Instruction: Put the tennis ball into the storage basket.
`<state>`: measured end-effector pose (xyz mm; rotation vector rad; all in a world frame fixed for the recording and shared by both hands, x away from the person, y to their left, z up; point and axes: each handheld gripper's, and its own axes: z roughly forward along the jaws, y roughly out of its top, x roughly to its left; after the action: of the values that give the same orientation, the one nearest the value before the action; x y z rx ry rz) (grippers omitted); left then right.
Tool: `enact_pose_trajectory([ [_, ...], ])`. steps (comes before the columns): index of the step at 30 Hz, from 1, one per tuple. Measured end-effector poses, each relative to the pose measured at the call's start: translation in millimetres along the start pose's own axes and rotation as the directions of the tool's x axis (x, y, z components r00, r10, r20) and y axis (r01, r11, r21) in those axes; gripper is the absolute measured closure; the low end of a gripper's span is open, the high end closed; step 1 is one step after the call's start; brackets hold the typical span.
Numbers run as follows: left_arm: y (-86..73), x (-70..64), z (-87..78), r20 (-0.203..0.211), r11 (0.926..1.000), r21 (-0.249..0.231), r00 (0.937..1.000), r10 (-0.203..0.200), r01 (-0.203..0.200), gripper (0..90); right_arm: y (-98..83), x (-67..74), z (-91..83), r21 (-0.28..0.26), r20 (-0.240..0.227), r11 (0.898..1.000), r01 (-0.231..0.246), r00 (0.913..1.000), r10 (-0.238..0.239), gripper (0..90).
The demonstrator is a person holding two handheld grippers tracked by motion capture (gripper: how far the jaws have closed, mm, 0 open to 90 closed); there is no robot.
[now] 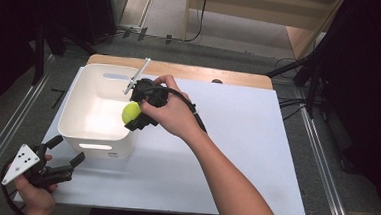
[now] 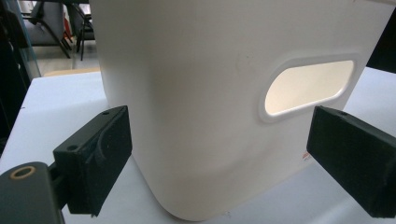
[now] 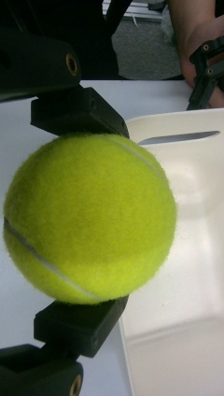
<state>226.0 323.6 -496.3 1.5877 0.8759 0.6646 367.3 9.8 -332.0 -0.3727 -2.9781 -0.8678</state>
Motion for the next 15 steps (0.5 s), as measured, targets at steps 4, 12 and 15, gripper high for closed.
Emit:
enact_pose_trajectory([
  [4,0.1,0.5,-0.3,0.001,1.0,0.001,1.0,0.001,-0.001,7.3,4.0,1.0,1.1,-0.002,-0.002,1.0,0.004,1.0,-0.004,23.8],
  [12,0.0,0.2,-0.1,-0.002,1.0,-0.003,1.0,0.001,-0.001,7.3,16.2,3.6,9.7,-0.004,-0.011,1.0,0.012,0.9999,-0.012,23.8],
  [15,0.1,0.3,-0.4,-0.001,1.0,-0.003,1.0,0.002,-0.002,7.3,21.9,3.7,14.0,-0.002,-0.018,1.0,0.015,0.9997,-0.015,23.8],
])
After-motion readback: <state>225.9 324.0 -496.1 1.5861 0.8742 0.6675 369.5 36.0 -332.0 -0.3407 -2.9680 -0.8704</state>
